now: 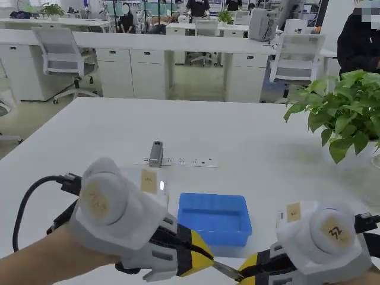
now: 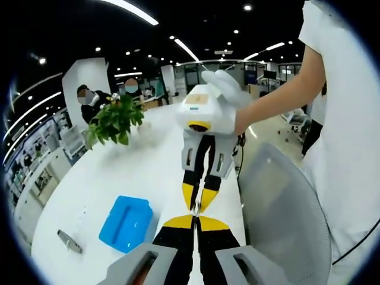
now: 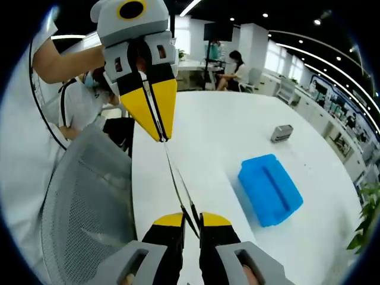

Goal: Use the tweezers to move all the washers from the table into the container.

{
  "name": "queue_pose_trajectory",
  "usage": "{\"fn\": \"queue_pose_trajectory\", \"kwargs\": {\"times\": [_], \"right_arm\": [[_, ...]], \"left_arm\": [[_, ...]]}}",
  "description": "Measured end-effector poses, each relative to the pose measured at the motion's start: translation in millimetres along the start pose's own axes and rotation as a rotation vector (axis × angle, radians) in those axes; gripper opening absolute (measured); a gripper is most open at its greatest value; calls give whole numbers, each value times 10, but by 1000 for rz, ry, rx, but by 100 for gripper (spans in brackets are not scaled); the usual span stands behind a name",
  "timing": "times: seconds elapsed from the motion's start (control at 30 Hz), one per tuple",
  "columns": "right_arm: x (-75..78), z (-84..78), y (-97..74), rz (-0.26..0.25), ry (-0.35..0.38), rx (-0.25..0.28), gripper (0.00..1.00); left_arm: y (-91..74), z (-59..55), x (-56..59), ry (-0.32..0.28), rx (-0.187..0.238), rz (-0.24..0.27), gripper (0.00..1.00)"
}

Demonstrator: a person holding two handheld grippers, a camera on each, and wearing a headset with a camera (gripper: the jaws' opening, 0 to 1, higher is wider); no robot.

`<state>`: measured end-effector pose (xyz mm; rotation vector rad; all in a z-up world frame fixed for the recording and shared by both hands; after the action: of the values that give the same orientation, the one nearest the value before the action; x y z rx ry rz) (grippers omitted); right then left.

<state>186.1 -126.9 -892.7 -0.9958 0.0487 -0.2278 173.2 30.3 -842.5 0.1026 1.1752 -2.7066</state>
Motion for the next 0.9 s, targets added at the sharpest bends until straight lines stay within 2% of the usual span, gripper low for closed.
{"fn": "queue_pose_trajectory", "kwargs": {"times": [0.07, 0.13, 0.17, 0.2, 0.3, 0.37, 0.43, 0.5, 0.6, 0.73, 0.77, 0.8, 0.83, 0.9], "right_arm": [[34, -47, 96, -25, -13, -30, 4], [85, -111, 228, -50, -2, -56, 5], [103, -141, 285, -51, 7, -69, 5], [125, -183, 371, -48, 16, -88, 5], [169, -269, 561, -64, 6, -117, 6], [224, -333, 685, -68, 28, -127, 6], [257, -399, 791, -51, 71, -143, 6], [271, -449, 877, -51, 65, -155, 7], [259, -484, 924, -56, 48, -176, 7], [256, -546, 998, -41, 54, -180, 8], [261, -530, 1003, -39, 61, -155, 8], [280, -526, 977, -36, 59, -160, 9], [277, -521, 976, -12, 99, -150, 9], [282, -520, 960, -23, 115, -138, 10]], "left_arm": [[99, -88, -8, 28, -53, 18, 0], [260, -197, -14, 14, -78, 27, 0], [323, -246, -24, 4, -88, 27, 0], [413, -327, -42, -4, -127, 32, 0], [613, -466, -82, 20, -192, 50, 0], [743, -543, -112, 39, -225, 65, 0], [881, -643, -134, 31, -262, 55, 0], [977, -720, -144, 24, -282, 50, 0], [1086, -809, -147, -19, -298, 39, 0], [1165, -861, -174, -21, -330, 12, 0], [1180, -881, -176, -31, -344, -5, 0], [1204, -909, -184, -35, -359, -16, 0], [1230, -931, -190, -28, -368, -22, 0], [1281, -985, -186, -23, -404, -36, 0]]}}
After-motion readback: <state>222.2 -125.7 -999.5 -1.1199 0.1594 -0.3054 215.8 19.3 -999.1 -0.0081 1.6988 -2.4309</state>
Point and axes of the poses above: the centre of the closed fingertips' face, and the gripper's own axes: y roughly forward along the fingers, x roughly to its right, z roughly out of its top, the point moved 9 cm from there along -y, roughly backward along the fingers, and after that the axes turned 7 degrees about -x, right-handed, at the moved point
